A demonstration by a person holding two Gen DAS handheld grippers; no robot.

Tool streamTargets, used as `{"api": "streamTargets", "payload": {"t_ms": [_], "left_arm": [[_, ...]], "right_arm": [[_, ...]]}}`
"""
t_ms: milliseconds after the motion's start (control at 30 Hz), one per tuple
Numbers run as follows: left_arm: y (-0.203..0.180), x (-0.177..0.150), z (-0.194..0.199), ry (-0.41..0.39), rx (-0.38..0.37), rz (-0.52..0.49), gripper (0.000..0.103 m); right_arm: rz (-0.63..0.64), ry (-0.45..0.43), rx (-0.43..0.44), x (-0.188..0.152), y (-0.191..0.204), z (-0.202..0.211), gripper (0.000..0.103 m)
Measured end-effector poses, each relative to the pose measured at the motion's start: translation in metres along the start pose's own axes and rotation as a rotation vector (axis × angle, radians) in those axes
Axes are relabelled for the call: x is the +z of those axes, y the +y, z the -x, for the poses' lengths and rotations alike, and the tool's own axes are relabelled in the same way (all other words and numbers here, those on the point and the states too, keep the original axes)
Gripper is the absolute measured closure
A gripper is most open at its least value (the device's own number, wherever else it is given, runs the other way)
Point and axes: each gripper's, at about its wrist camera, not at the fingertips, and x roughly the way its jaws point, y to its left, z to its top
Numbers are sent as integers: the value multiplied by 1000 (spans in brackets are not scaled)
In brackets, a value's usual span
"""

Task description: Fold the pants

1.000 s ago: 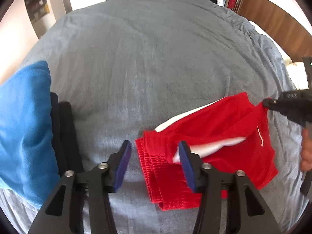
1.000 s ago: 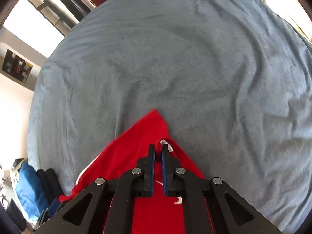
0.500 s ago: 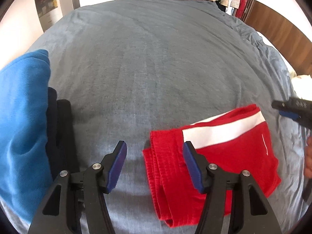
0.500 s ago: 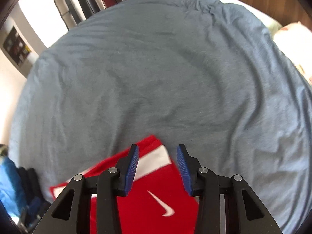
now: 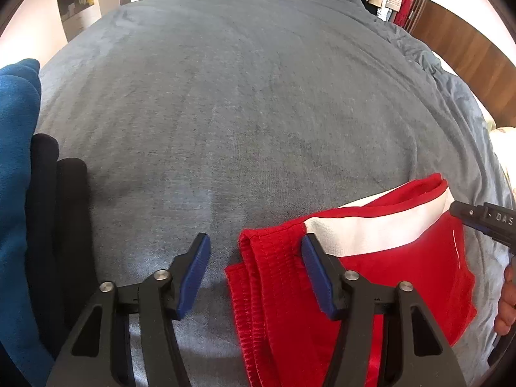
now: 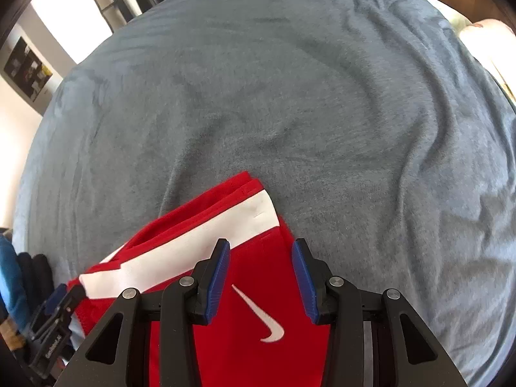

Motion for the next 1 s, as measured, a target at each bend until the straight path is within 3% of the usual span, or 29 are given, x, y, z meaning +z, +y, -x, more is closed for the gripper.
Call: {"api": "streamTargets", "payload": {"t_ms": [33,200,233,267,533,567,633,700,1000], "left_arm": [[-1,-1,0,2,-14,-6,71],[-6,-7,21,-54,33,-39,79],[-6,-8,30,-70,52,-35,89],[-5,-9,33,-73,66,-31,92],[10,-16,25,-30,57,16,93],[12,-18,26,-32,57,16,94],[10,-19,27,-38,59,10,99],[10,-22,28,-40,61,4,100],[12,-28,27,-30,64,26,101]], "right_arm": [[4,2,-2,1,0,-2,62],[26,-2,-1,8,1,-11,62],[27,-6,0,10,0,-12,62],[28,-10,-2,11,1,-13,62],[102,-8,-22,21,22,-30,62],[112,-9,-29,21,23,-32,63],[128,-23,-54,22,26,-33,77],[138,-47,-71,21,27,-29,85],[143,-115,-76,33,35,-26,88]]}}
